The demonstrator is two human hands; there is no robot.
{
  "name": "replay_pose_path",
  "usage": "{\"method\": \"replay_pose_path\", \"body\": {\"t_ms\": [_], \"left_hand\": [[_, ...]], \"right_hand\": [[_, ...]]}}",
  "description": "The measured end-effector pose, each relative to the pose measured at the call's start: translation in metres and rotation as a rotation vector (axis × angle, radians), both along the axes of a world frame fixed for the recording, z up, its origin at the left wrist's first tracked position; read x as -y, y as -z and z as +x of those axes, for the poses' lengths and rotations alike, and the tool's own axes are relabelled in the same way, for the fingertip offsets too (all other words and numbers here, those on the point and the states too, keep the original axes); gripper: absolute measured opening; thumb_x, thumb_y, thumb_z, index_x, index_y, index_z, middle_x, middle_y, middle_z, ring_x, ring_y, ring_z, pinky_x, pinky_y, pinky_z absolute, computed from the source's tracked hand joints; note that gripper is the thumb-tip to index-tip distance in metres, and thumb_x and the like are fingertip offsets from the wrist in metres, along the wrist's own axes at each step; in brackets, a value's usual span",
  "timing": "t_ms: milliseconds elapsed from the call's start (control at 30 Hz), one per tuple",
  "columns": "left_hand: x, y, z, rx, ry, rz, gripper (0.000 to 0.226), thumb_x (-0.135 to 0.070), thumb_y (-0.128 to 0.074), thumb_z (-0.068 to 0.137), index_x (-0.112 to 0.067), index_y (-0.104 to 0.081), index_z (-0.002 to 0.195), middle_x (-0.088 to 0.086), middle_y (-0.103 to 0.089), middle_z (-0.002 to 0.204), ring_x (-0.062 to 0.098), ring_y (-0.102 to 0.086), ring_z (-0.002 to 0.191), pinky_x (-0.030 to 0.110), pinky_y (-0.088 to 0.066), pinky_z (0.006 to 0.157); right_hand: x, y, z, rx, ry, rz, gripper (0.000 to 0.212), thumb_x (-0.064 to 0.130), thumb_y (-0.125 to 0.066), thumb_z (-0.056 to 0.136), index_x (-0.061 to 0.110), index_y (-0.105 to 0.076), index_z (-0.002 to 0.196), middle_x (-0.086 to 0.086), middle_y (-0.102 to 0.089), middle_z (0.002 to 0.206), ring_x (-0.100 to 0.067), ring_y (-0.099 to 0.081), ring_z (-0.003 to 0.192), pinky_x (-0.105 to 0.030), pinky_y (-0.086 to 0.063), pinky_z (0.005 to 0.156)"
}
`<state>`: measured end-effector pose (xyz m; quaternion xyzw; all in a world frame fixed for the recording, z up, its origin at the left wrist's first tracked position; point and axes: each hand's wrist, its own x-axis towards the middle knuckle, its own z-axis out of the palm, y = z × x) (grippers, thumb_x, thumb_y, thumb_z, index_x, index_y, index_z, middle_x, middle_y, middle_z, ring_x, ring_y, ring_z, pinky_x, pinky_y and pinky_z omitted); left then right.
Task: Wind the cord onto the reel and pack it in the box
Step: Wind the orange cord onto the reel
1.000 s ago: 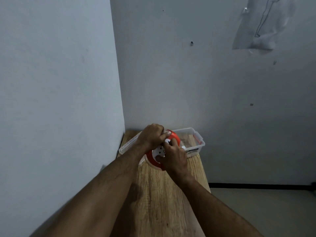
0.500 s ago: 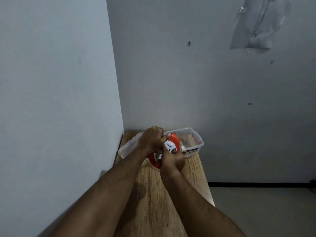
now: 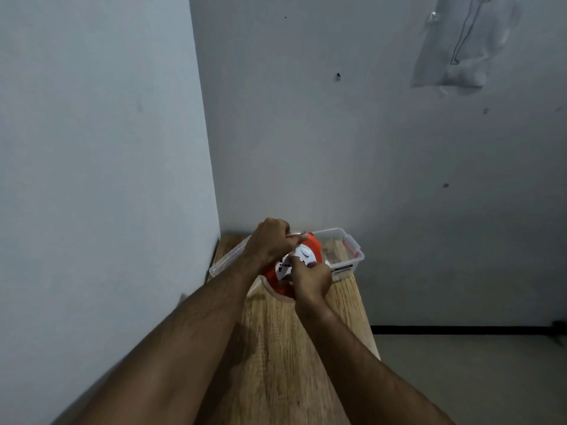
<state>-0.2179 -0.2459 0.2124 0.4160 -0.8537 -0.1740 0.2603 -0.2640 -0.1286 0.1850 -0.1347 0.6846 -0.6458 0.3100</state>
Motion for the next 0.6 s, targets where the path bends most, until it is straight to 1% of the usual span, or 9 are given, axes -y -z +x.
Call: {"method": "replay_pose_path", "body": {"t_ms": [67,133,167,233,300,400,433,500,600], "left_hand": [[0.002,-0.001,0.0,0.022,-0.012,0.003,0.051,-0.061,-0.068,0.081,-0.012,-0.064,0.064,-0.002,-0.058,0.058,0.011,-0.054,0.055,0.023,-0.038,0.055],[0.004,0.0,0.001,0.033,-0.005,0.026,0.051,-0.062,-0.068,0.08,-0.011,-0.071,0.072,-0.003,-0.061,0.062,0.009,-0.057,0.057,0.023,-0.041,0.057],[0.003,0.001,0.002,0.033,0.004,0.041,0.05,-0.061,-0.068,0.081,-0.012,-0.071,0.075,-0.005,-0.06,0.063,0.007,-0.057,0.058,0.022,-0.042,0.057],[0.004,0.002,0.006,0.026,0.012,0.052,0.047,-0.061,-0.068,0.082,-0.014,-0.069,0.076,-0.006,-0.059,0.063,0.007,-0.058,0.06,0.022,-0.043,0.058],[0.006,0.005,0.01,0.028,0.007,0.042,0.048,-0.062,-0.066,0.083,-0.015,-0.067,0.073,-0.006,-0.059,0.062,0.01,-0.059,0.06,0.022,-0.043,0.058],[0.006,0.007,0.012,0.044,0.021,0.048,0.052,-0.063,-0.063,0.085,-0.012,-0.071,0.076,0.0,-0.064,0.067,0.012,-0.061,0.062,0.025,-0.05,0.062],[0.005,0.007,0.011,0.044,0.031,0.048,0.052,-0.062,-0.063,0.086,-0.012,-0.071,0.077,0.002,-0.065,0.069,0.012,-0.061,0.062,0.025,-0.049,0.061],[0.003,0.006,0.01,0.043,0.044,0.05,0.05,-0.06,-0.062,0.088,-0.011,-0.071,0.076,0.004,-0.066,0.07,0.013,-0.061,0.062,0.023,-0.045,0.059],[0.002,0.004,0.012,0.029,0.057,0.048,0.048,-0.058,-0.063,0.089,-0.012,-0.07,0.076,0.003,-0.066,0.07,0.011,-0.06,0.06,0.018,-0.041,0.056]], "right_hand": [[-0.002,0.0,-0.002,-0.027,-0.041,0.007,0.047,0.026,-0.079,0.088,0.008,-0.063,0.128,-0.007,-0.071,0.115,-0.026,-0.07,0.103,-0.045,-0.061,0.09],[-0.006,0.001,-0.006,-0.092,-0.082,0.026,0.031,0.023,-0.077,0.089,0.01,-0.066,0.114,-0.003,-0.072,0.106,-0.019,-0.07,0.093,-0.037,-0.062,0.083],[-0.011,0.0,-0.008,-0.178,-0.085,0.043,0.021,0.022,-0.076,0.09,0.015,-0.065,0.106,-0.002,-0.073,0.102,-0.016,-0.069,0.086,-0.031,-0.061,0.076],[-0.02,0.001,-0.013,-0.512,-0.039,0.091,0.018,0.024,-0.074,0.091,0.014,-0.069,0.105,-0.004,-0.075,0.098,-0.011,-0.069,0.079,-0.021,-0.055,0.066],[-0.027,0.004,-0.017,-0.891,-0.02,0.075,0.027,0.027,-0.073,0.092,0.013,-0.067,0.114,-0.004,-0.073,0.106,-0.011,-0.068,0.083,-0.016,-0.05,0.067],[-0.026,0.017,-0.016,-1.342,-0.284,0.113,0.049,0.037,-0.07,0.093,0.017,-0.056,0.134,-0.008,-0.061,0.13,-0.018,-0.068,0.095,-0.018,-0.05,0.072],[-0.024,0.022,-0.016,-1.418,-0.357,0.151,0.056,0.041,-0.069,0.092,0.018,-0.05,0.14,-0.01,-0.056,0.134,-0.021,-0.067,0.099,-0.022,-0.055,0.073],[-0.02,0.028,-0.017,-1.44,-0.424,0.216,0.072,0.046,-0.069,0.09,0.019,-0.038,0.15,-0.015,-0.049,0.141,-0.026,-0.065,0.108,-0.033,-0.062,0.076],[-0.019,0.03,-0.021,-1.48,-0.477,0.231,0.085,0.051,-0.07,0.088,0.02,-0.028,0.155,-0.016,-0.042,0.148,-0.028,-0.063,0.11,-0.035,-0.062,0.075]]}}
